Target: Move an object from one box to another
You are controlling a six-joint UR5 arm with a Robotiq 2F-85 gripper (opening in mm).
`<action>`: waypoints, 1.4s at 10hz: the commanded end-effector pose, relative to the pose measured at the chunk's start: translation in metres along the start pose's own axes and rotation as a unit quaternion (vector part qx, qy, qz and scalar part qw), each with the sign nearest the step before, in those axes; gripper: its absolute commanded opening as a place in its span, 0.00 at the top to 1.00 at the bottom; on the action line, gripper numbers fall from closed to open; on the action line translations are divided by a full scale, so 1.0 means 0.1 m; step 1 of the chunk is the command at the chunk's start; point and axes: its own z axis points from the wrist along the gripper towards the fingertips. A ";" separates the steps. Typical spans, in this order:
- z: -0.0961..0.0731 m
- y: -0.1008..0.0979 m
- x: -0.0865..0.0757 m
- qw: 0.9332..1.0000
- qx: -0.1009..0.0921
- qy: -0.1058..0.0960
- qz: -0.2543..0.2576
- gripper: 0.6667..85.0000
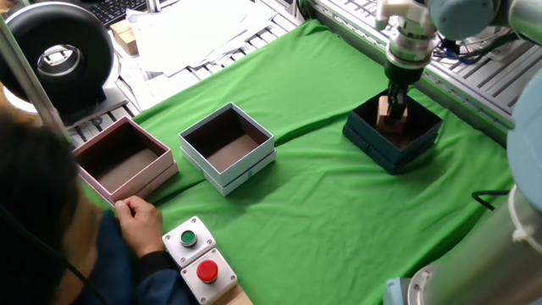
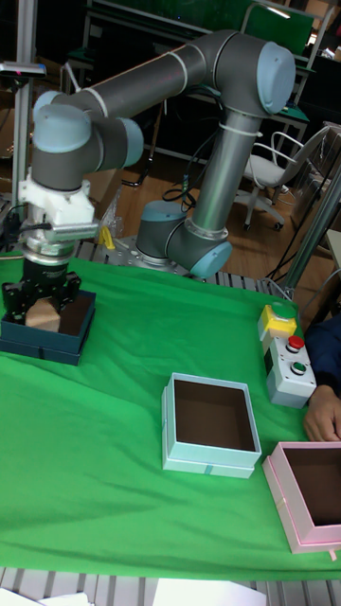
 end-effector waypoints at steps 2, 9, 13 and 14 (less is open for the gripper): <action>-0.55 0.33 -0.31 0.998 -0.009 0.009 0.067 1.00; -1.15 0.64 -1.29 0.990 -0.048 -0.085 0.097 1.00; -1.08 0.36 -1.34 0.993 -0.004 -0.096 0.070 1.00; -1.06 0.12 -1.30 0.994 0.027 -0.099 0.032 1.00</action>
